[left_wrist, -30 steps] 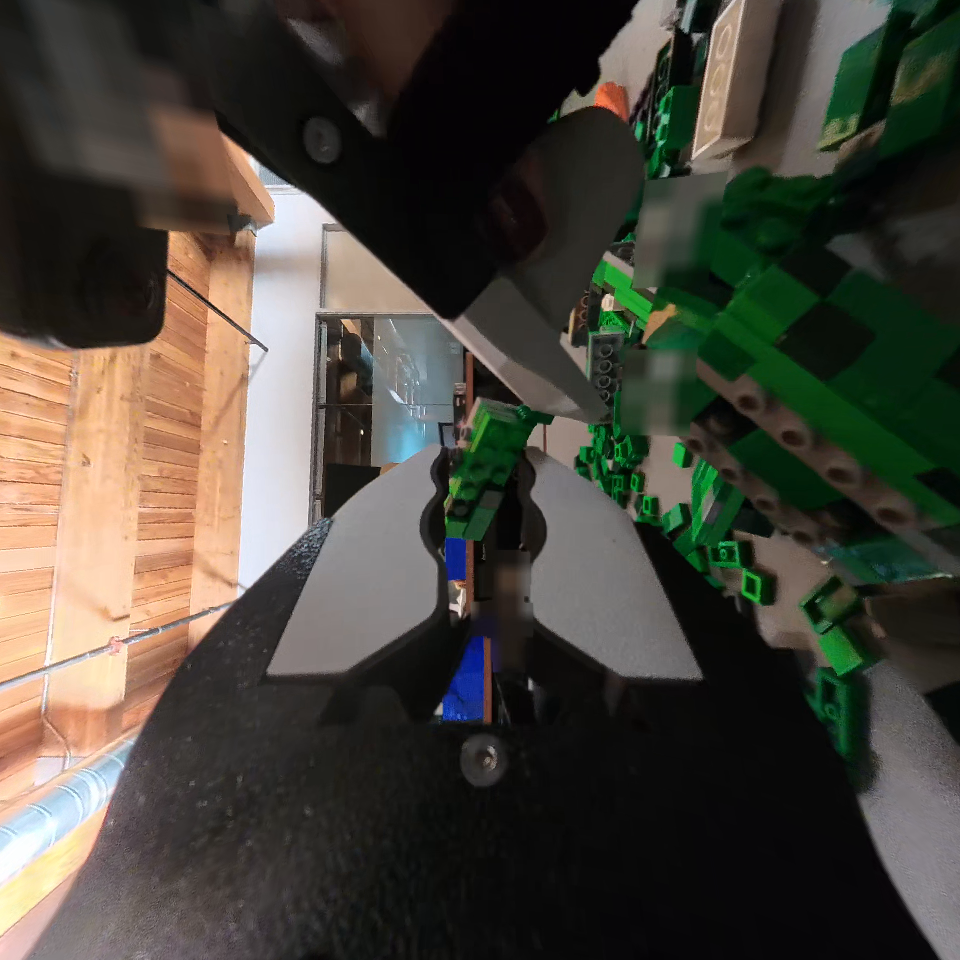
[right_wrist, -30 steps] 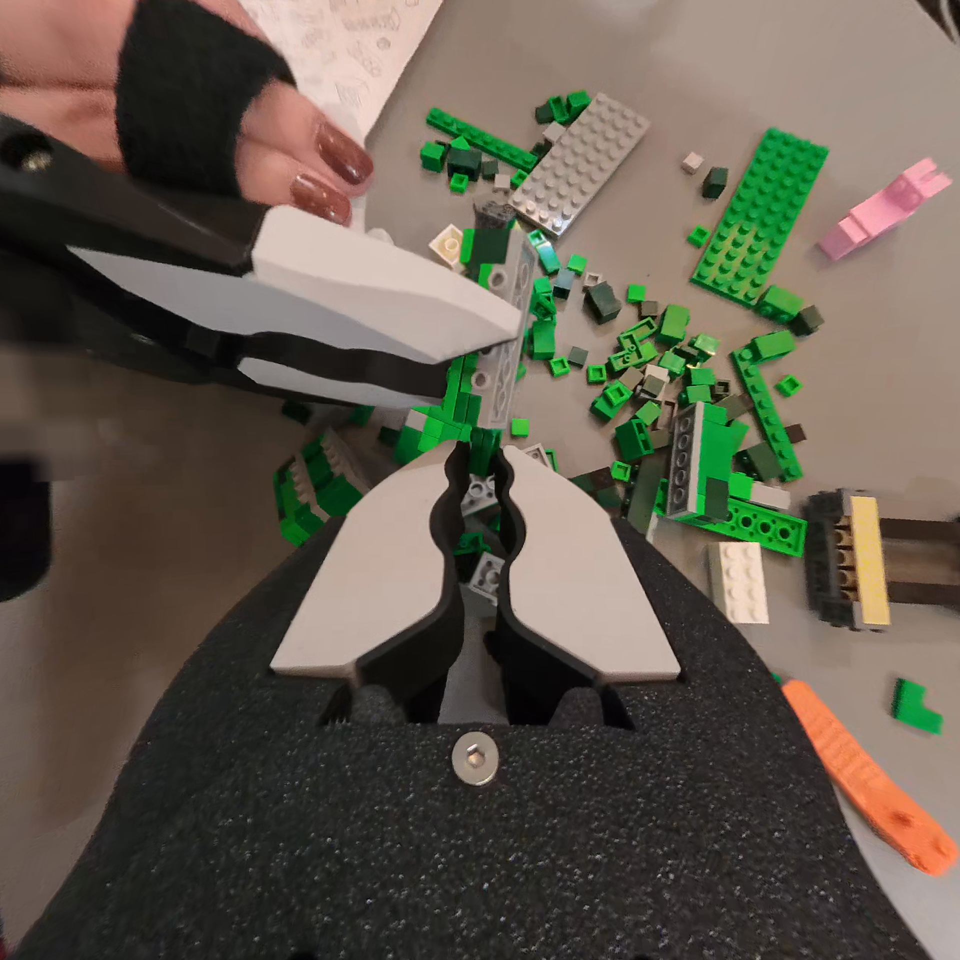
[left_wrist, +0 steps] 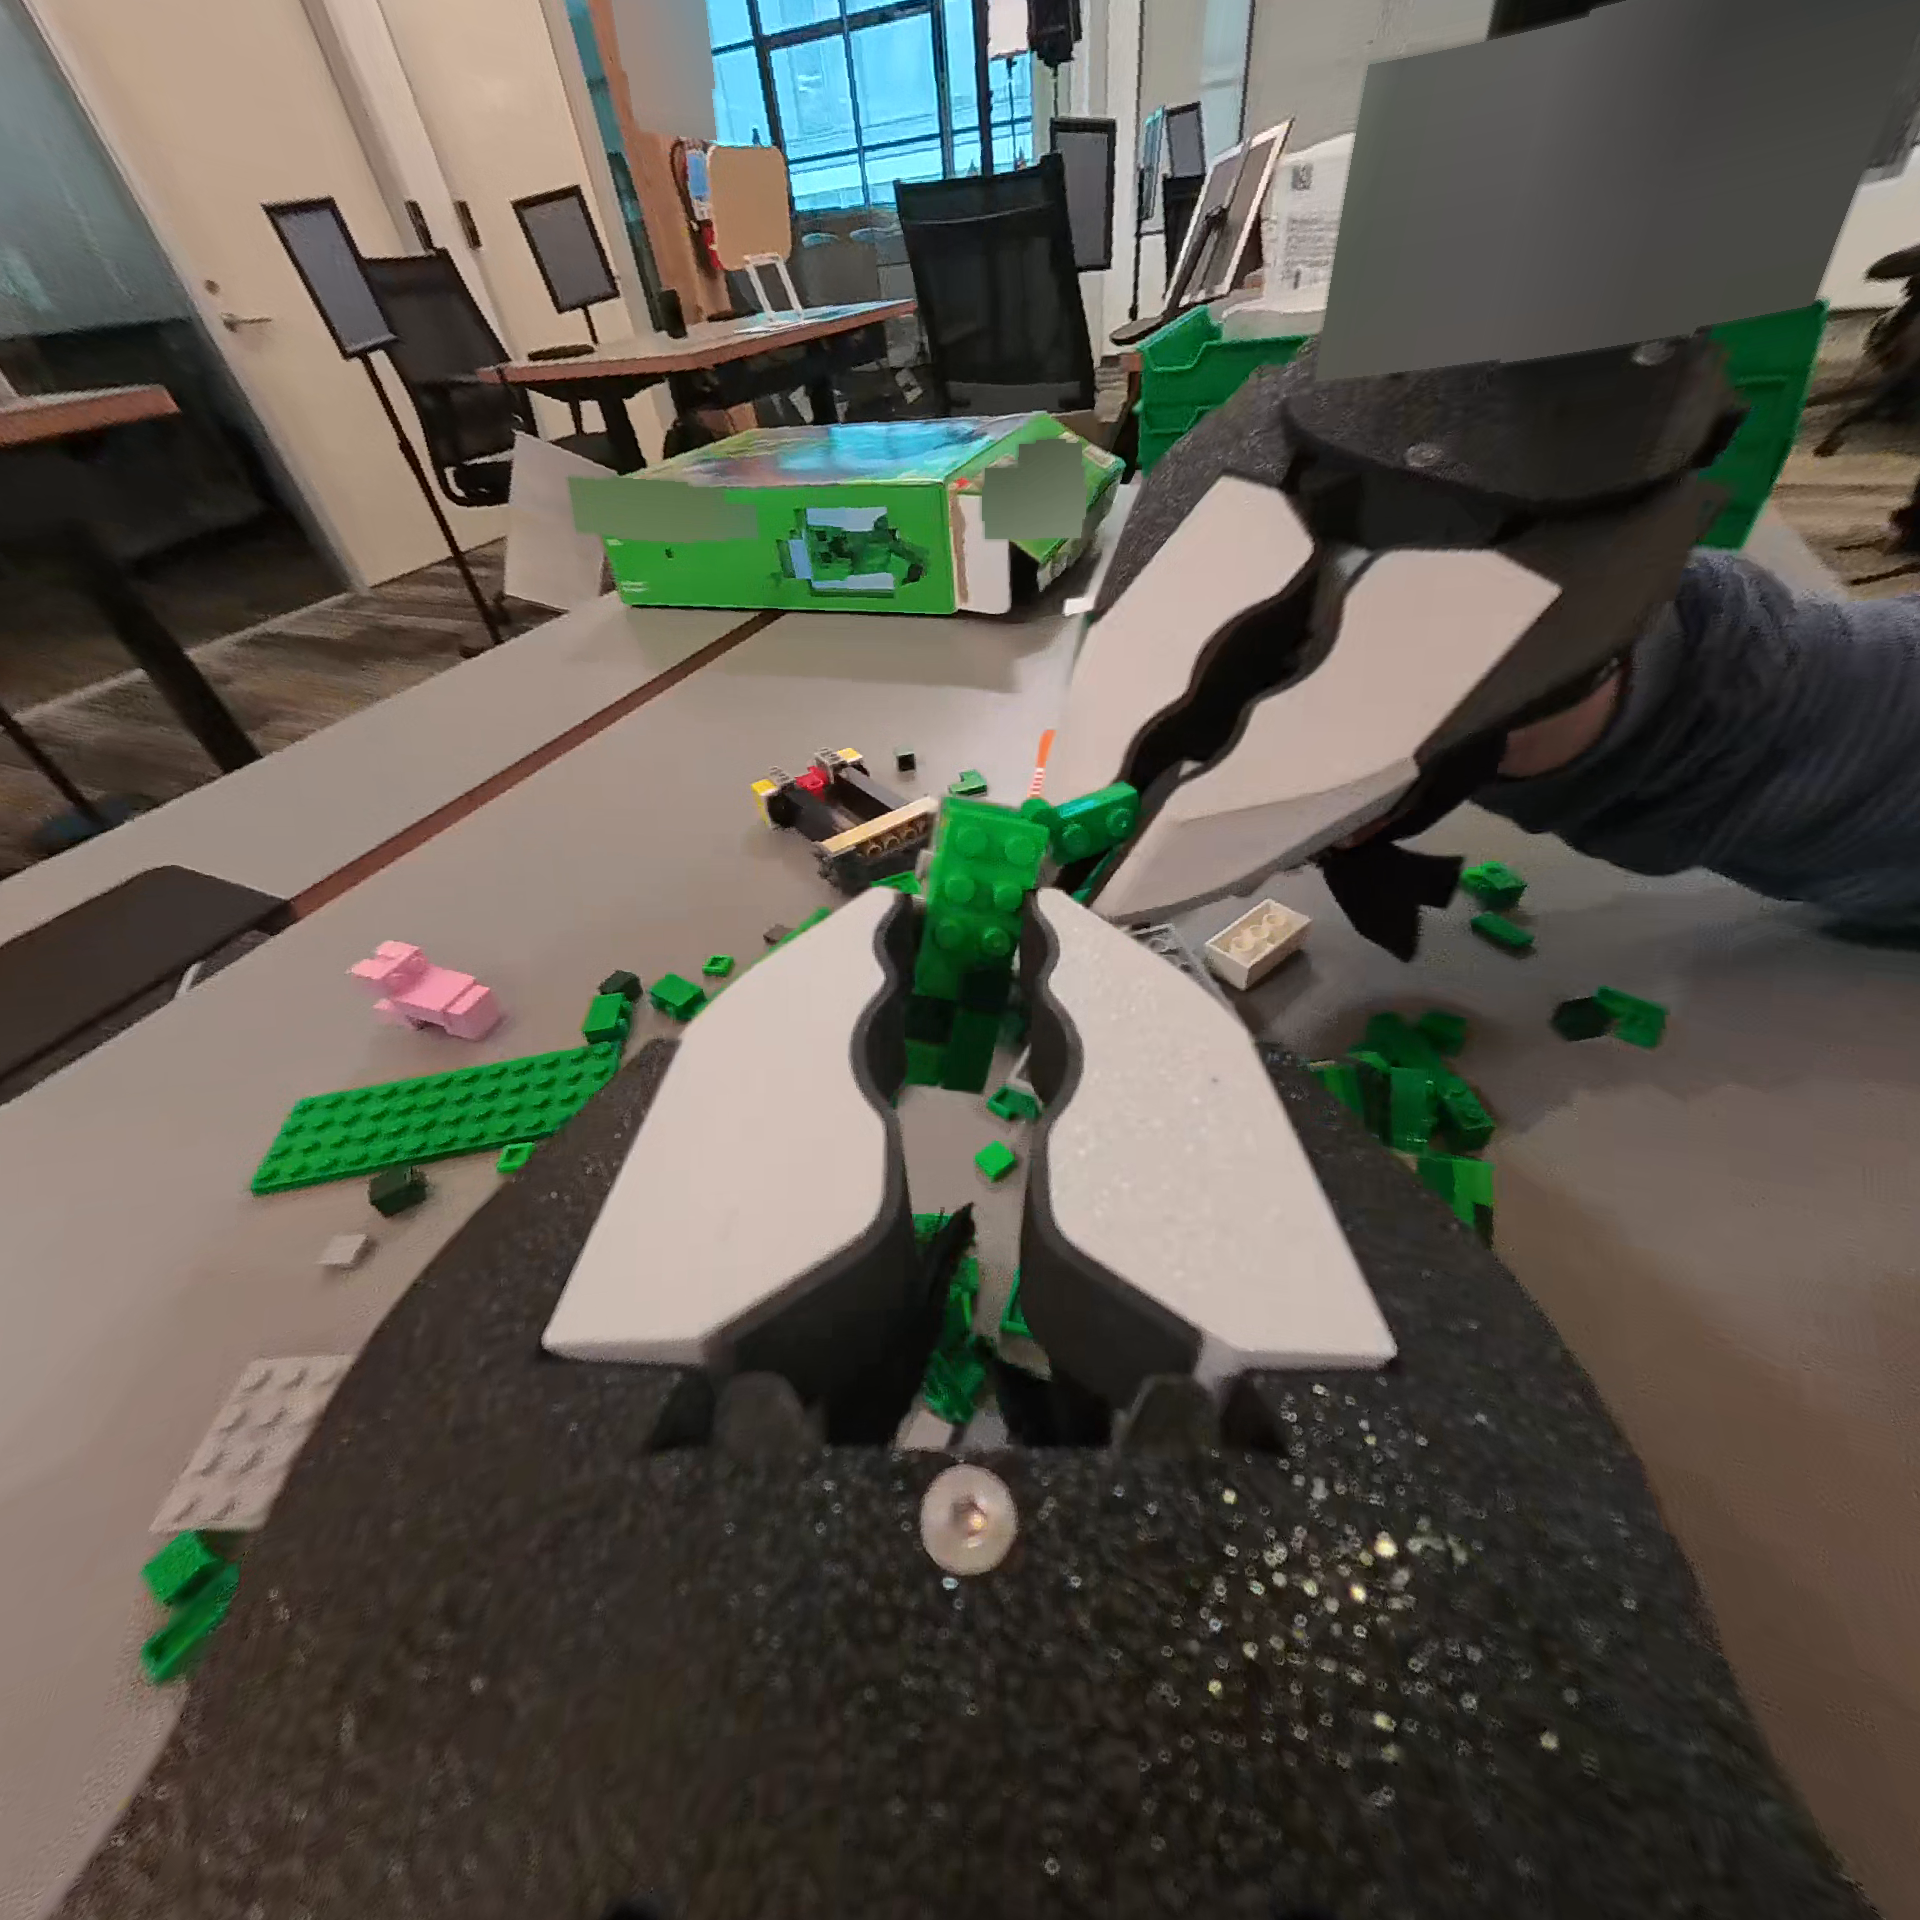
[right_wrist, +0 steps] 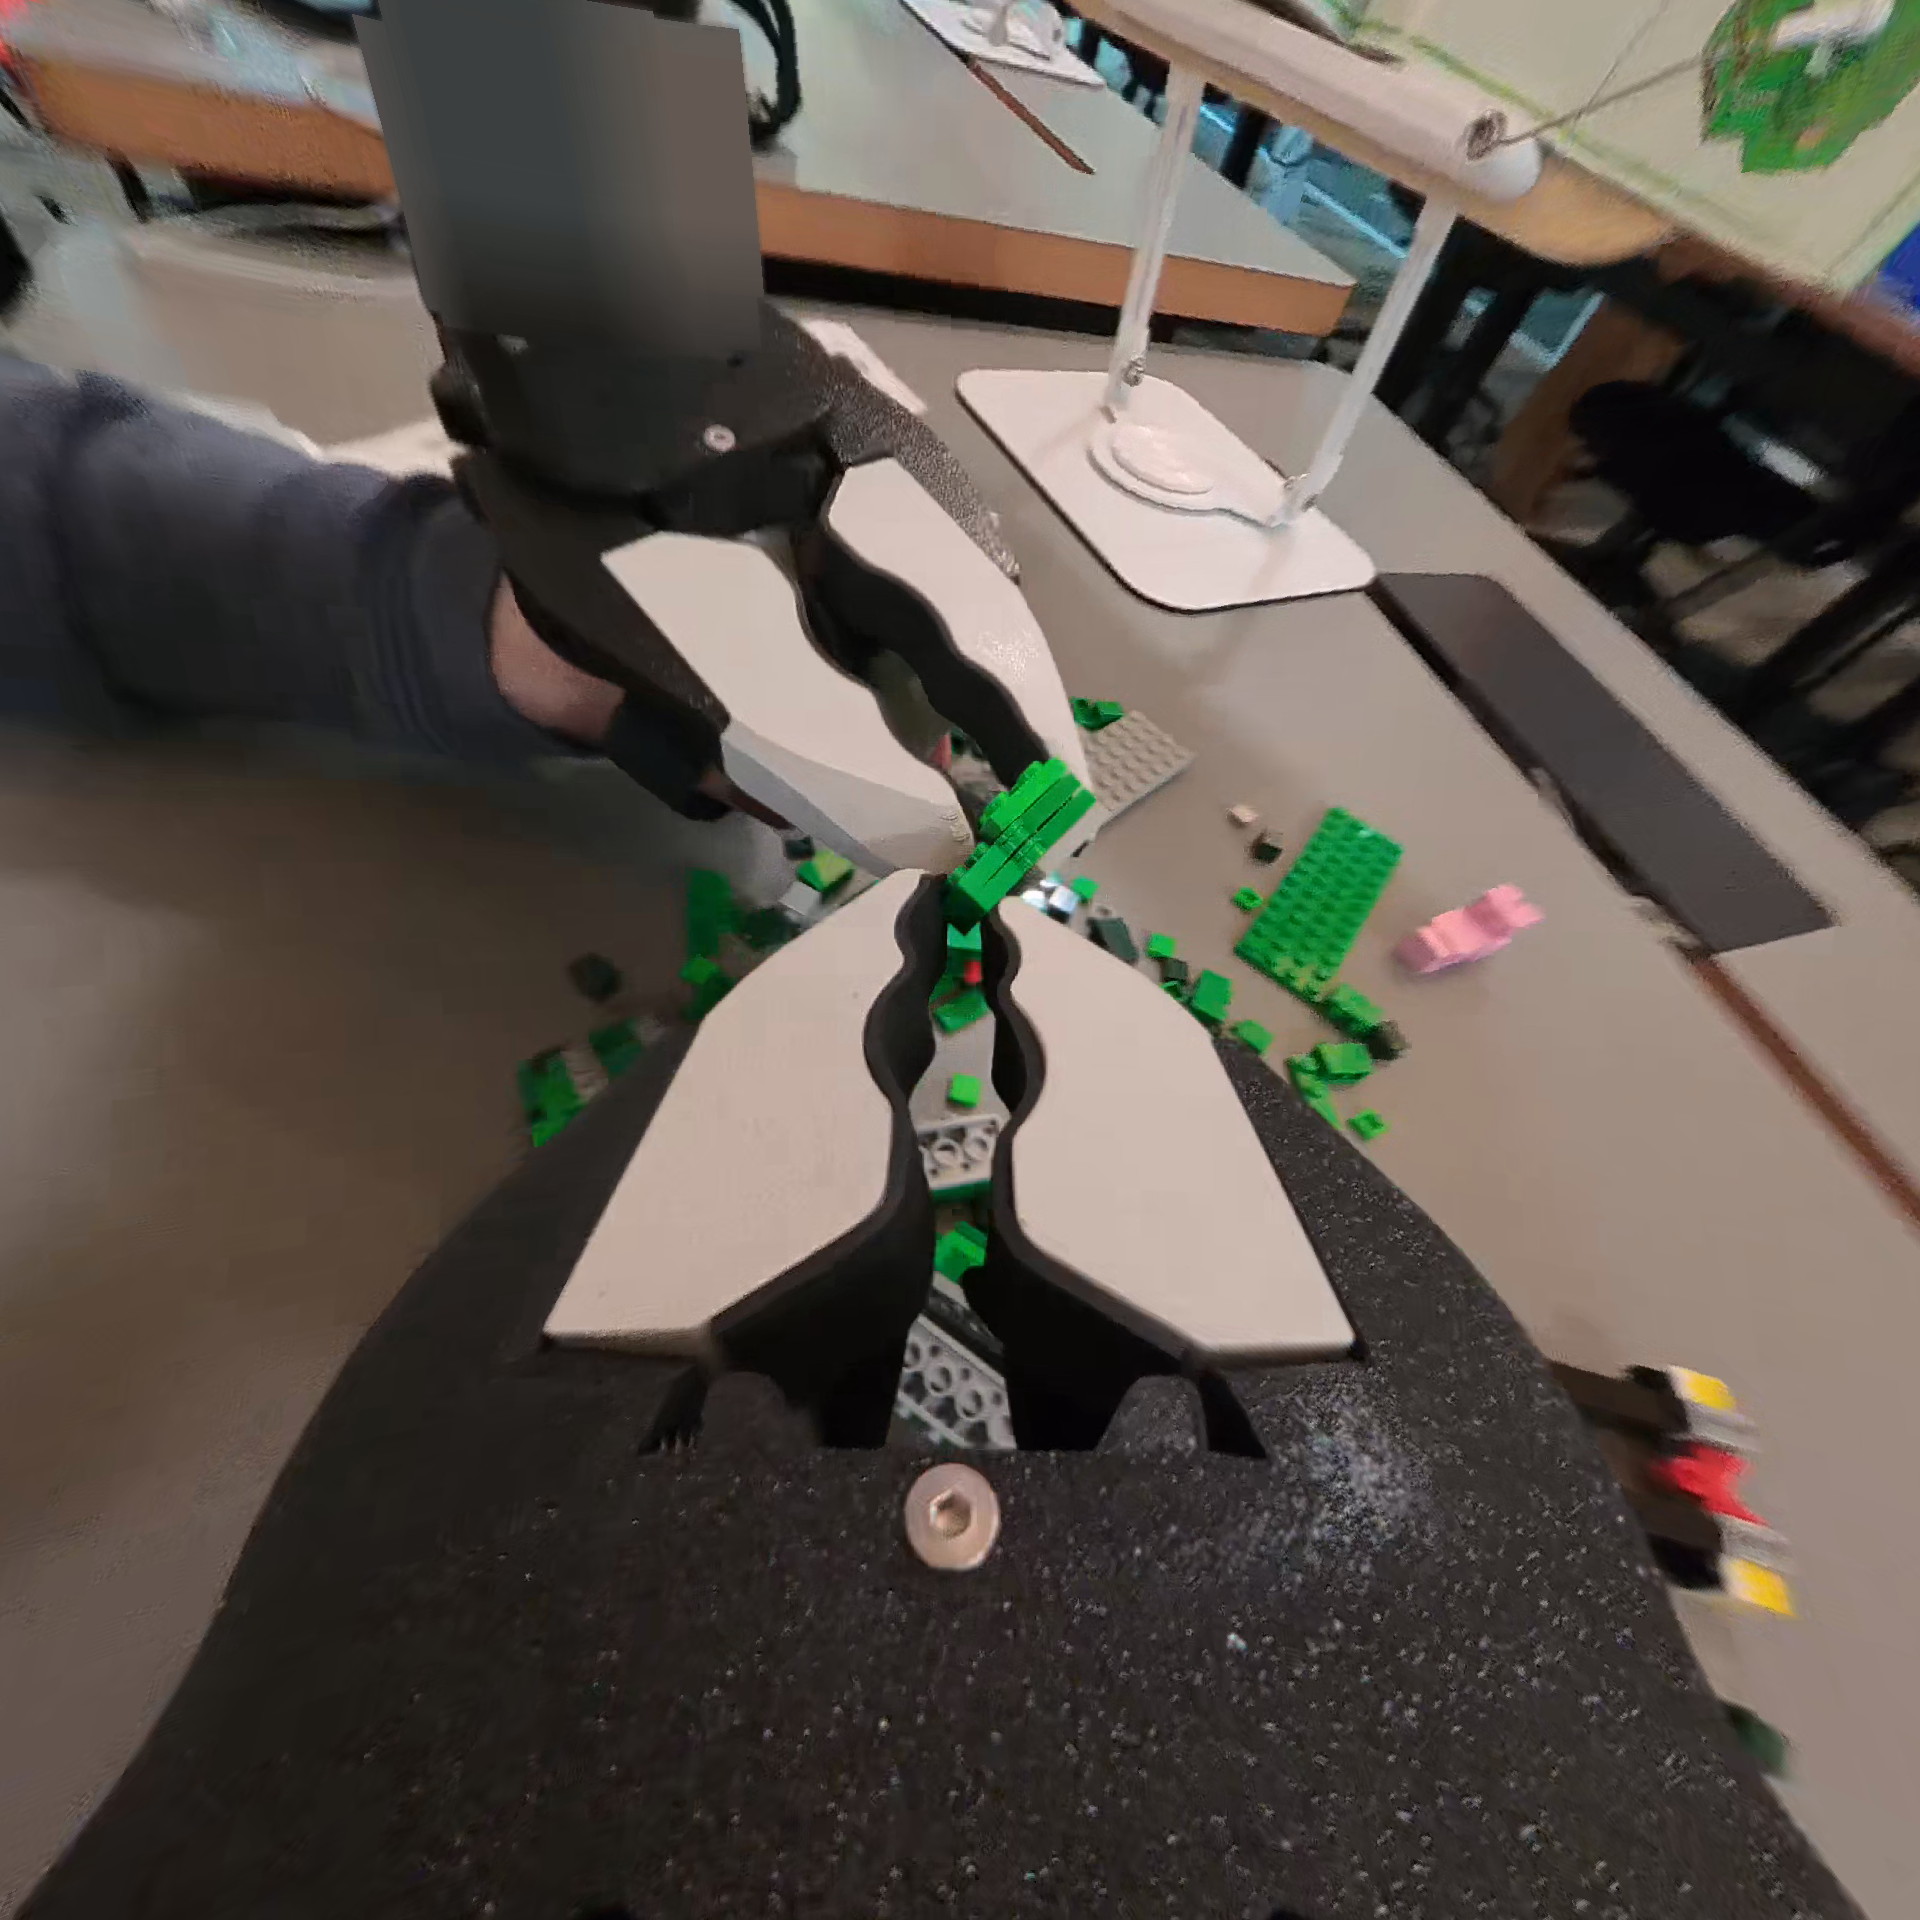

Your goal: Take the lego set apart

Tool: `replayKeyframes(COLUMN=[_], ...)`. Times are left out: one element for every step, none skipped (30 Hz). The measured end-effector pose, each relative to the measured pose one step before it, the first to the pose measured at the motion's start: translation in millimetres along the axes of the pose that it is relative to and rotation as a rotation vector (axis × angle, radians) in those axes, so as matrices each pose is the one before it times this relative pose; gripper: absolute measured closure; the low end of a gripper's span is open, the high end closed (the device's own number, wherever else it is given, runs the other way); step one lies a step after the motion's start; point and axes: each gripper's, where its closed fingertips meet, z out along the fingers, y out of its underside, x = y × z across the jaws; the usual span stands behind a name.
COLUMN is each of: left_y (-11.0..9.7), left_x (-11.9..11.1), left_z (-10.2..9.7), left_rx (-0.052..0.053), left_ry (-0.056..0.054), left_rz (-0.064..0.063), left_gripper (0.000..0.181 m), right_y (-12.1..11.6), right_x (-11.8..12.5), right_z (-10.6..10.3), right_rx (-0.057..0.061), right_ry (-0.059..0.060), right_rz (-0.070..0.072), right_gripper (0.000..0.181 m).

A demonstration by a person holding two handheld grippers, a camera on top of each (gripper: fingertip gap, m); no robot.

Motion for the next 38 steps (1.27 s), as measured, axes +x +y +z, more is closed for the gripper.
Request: replayKeyframes(left_y=[0.29, 0.58, 0.32, 0.56, 0.56, 0.29, -1.11, -2.16, -2.27, -3.63, -3.85, -3.61, -2.75, -1.55, -0.43, -0.07, -0.25, -0.89, -1.21, -1.31, -0.77, 0.02, 0.64, 0.57, -0.38, 0.55, 1.07, 1.48, 2.61, 5.17, 3.59, 2.88, 4.02, 4.44, 3.72, 1.03, 1.04, 1.75], left_x=[0.63, 0.74, 0.67, 1.03, 0.88, 0.83, 2.25, 4.38, 5.05, 6.52, 6.67, 5.35, 4.48, 4.58, 1.93, -0.44, 0.42, 0.75, 1.40, 1.43, 0.99, 0.46, 0.15, 0.31, -1.70, -0.91, -1.20, -2.11, -4.52, -6.48, -5.22, -1.90, 1.23, -0.36, -1.60, 1.69, 0.22, -0.21], left_z=[0.12, 0.12, 0.18, 0.30, 0.40, 0.09, -0.71, -1.24, -1.51, -1.65, -1.37, -0.99, -0.50, -0.07, 0.27, 0.30, 0.41, 0.44, 0.47, 0.42, 0.48, 0.62, 0.77, 0.73, -0.13, -0.25, 0.14, -0.36, -1.45, -1.96, -2.32, -2.41, -1.68, -0.30, 0.71, 1.64, 1.65, 1.84], left_rx=[0.0008, -0.0022, -0.0001, 0.0006, 0.0033, 0.0063, 0.0166, 0.0238, 0.0250, 0.0349, 0.0350, 0.0298, 0.0222, 0.0152, 0.0075, 0.0074, 0.0091, 0.0106, 0.0099, 0.0103, 0.0067, 0.0028, -0.0014, -0.0005, 0.0050, -0.0039, -0.0108, -0.0156, -0.0269, -0.0456, -0.0338, -0.0263, -0.0277, -0.0266, -0.0260, -0.0149, -0.0156, -0.0200], left_ry=[0.0088, 0.0073, 0.0059, 0.0098, 0.0136, 0.0196, 0.0351, 0.0523, 0.0593, 0.0691, 0.0681, 0.0595, 0.0529, 0.0532, 0.0304, 0.0083, 0.0093, 0.0071, 0.0097, 0.0100, 0.0058, 0.0020, 0.0018, 0.0034, -0.0107, -0.0040, -0.0085, -0.0173, -0.0376, -0.0516, -0.0385, -0.0108, 0.0107, -0.0055, -0.0256, -0.0144, -0.0322, -0.0343], left_rz=[-0.0088, -0.0040, -0.0051, -0.0135, -0.0247, -0.0303, -0.0280, -0.0290, -0.0318, -0.0343, -0.0399, -0.0453, -0.0485, -0.0457, -0.0384, -0.0248, -0.0123, -0.0088, -0.0087, -0.0093, -0.0072, -0.0046, -0.0051, -0.0057, -0.0079, -0.0035, -0.0050, -0.0032, 0.0103, 0.0182, 0.0071, -0.0017, 0.0089, 0.0216, 0.0406, 0.0620, 0.0683, 0.0624], left_gripper=[0.162, 0.162, 0.162, 0.162, 0.163, 0.163, 0.162, 0.162, 0.163, 0.162, 0.162, 0.162, 0.162, 0.162, 0.162, 0.162, 0.162, 0.162, 0.162, 0.162, 0.162, 0.162, 0.162, 0.162, 0.162, 0.162, 0.161, 0.161, 0.155, 0.143, 0.128, 0.122, 0.122, 0.123, 0.124, 0.126, 0.131, 0.134], right_y=[-0.06, 0.40, 0.91, 0.80, 0.50, -0.13, -1.05, -2.11, -2.96, -3.41, -3.58, -3.86, -3.46, -2.37, -1.33, -0.03, 1.40, 2.50, 2.95, 2.85, 2.53, 1.54, 1.03, 0.81, 0.54, 0.81, 1.44, 1.90, 1.72, 0.23, -0.47, -0.54, -1.22, -1.06, -0.77, -0.93, -0.77, -0.73], right_x=[0.43, 0.20, -0.05, -0.33, -0.40, -0.44, -0.02, 0.30, 0.01, -0.52, -1.35, -2.78, -3.61, -3.48, -2.91, -2.53, -2.03, -1.21, -1.14, -1.03, -0.49, -0.21, -0.47, 0.72, 1.79, 1.06, 0.71, 0.89, 0.36, -0.89, -0.90, 0.07, 0.94, 0.64, 0.82, 0.71, -0.08, -0.30], right_z=[-0.45, -0.37, -0.16, 0.00, -0.16, -0.40, -0.75, -1.05, -1.45, -1.67, -1.71, -1.63, -1.37, -1.02, -0.34, 0.23, 0.82, 1.53, 2.15, 2.64, 2.76, 2.78, 2.48, 1.76, 0.68, -0.09, -0.25, -0.42, -0.70, -1.10, -1.28, -1.33, -1.48, -1.32, -0.98, -0.66, -0.47, -0.38], right_rx=[-0.0154, -0.0131, -0.0110, -0.0047, 0.0032, 0.0127, 0.0238, 0.0316, 0.0360, 0.0360, 0.0363, 0.0384, 0.0364, 0.0290, 0.0192, 0.0080, -0.0040, -0.0124, -0.0149, -0.0146, -0.0121, -0.0062, -0.0024, -0.0019, -0.0014, -0.0072, -0.0110, -0.0085, -0.0035, 0.0053, 0.0073, 0.0087, 0.0152, 0.0163, 0.0163, 0.0196, 0.0212, 0.0202], right_ry=[0.0247, 0.0170, 0.0090, 0.0003, -0.0073, -0.0114, -0.0107, -0.0119, -0.0190, -0.0268, -0.0334, -0.0398, -0.0411, -0.0362, -0.0301, -0.0263, -0.0219, -0.0148, -0.0108, -0.0081, -0.0032, 0.0003, -0.0018, 0.0061, 0.0121, 0.0021, -0.0048, -0.0033, -0.0073, -0.0161, -0.0171, -0.0093, -0.0055, -0.0117, -0.0174, -0.0220, -0.0306, -0.0340], right_rz=[-0.0443, -0.0323, -0.0171, 0.0006, 0.0136, 0.0176, 0.0185, 0.0238, 0.0331, 0.0412, 0.0432, 0.0358, 0.0255, 0.0190, 0.0166, 0.0172, 0.0189, 0.0163, 0.0109, 0.0075, 0.0046, 0.0020, 0.0022, 0.0001, -0.0028, 0.0035, 0.0100, 0.0093, 0.0072, 0.0115, 0.0137, 0.0124, 0.0148, 0.0254, 0.0391, 0.0477, 0.0528, 0.0574], right_gripper=[0.175, 0.176, 0.176, 0.176, 0.176, 0.176, 0.172, 0.164, 0.155, 0.147, 0.141, 0.141, 0.143, 0.146, 0.146, 0.147, 0.147, 0.147, 0.145, 0.145, 0.147, 0.148, 0.154, 0.163, 0.163, 0.163, 0.163, 0.163, 0.163, 0.163, 0.163, 0.163, 0.163, 0.162, 0.163, 0.163, 0.163, 0.163])
